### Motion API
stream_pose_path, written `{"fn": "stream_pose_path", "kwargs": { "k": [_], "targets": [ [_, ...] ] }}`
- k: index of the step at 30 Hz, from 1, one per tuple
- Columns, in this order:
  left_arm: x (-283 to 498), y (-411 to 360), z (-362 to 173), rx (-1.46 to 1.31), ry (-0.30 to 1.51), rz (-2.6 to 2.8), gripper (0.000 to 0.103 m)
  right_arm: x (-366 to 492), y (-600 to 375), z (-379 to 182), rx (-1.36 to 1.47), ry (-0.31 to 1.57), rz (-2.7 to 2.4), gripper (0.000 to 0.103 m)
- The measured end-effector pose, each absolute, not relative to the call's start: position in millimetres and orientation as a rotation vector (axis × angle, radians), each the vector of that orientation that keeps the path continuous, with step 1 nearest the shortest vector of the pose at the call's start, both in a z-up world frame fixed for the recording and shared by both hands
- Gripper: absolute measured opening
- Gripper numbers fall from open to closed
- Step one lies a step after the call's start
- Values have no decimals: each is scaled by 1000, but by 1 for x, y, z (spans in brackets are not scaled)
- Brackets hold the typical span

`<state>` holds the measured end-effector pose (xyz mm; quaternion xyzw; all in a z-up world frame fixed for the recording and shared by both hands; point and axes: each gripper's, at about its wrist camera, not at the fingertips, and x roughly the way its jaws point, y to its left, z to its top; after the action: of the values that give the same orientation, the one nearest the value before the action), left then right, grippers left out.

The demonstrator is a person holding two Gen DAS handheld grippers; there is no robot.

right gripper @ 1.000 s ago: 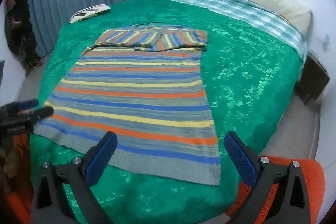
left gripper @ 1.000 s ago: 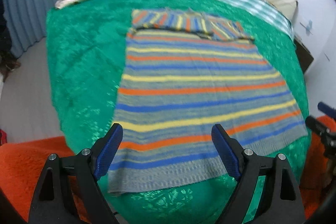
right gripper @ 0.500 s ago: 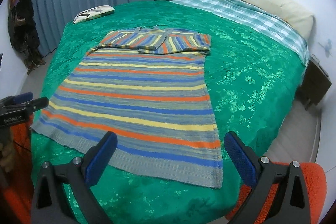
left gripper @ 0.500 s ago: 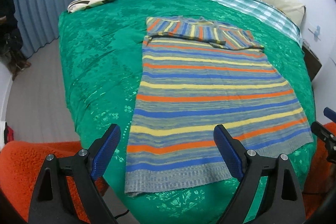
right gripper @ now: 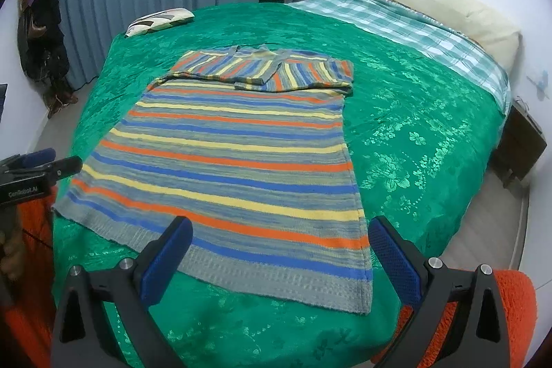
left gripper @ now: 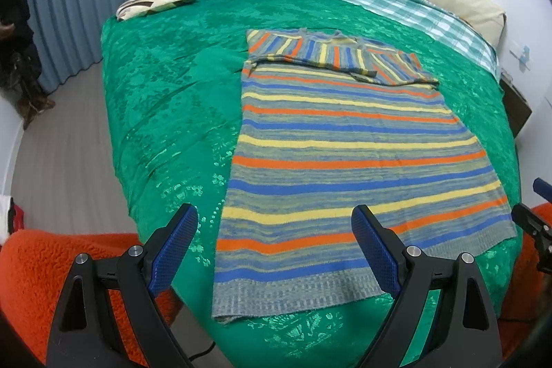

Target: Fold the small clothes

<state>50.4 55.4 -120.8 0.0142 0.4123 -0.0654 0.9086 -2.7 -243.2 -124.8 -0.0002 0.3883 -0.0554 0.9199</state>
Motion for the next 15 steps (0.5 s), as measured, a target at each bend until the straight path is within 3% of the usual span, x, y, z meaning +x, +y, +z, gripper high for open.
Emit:
{"fn": "stream_pose_path", "kwargs": {
  "k": [15],
  "targets": [
    [51, 48, -122, 61, 852, -142, 92, 0, -245, -129, 2, 811, -111, 101]
  ]
}}
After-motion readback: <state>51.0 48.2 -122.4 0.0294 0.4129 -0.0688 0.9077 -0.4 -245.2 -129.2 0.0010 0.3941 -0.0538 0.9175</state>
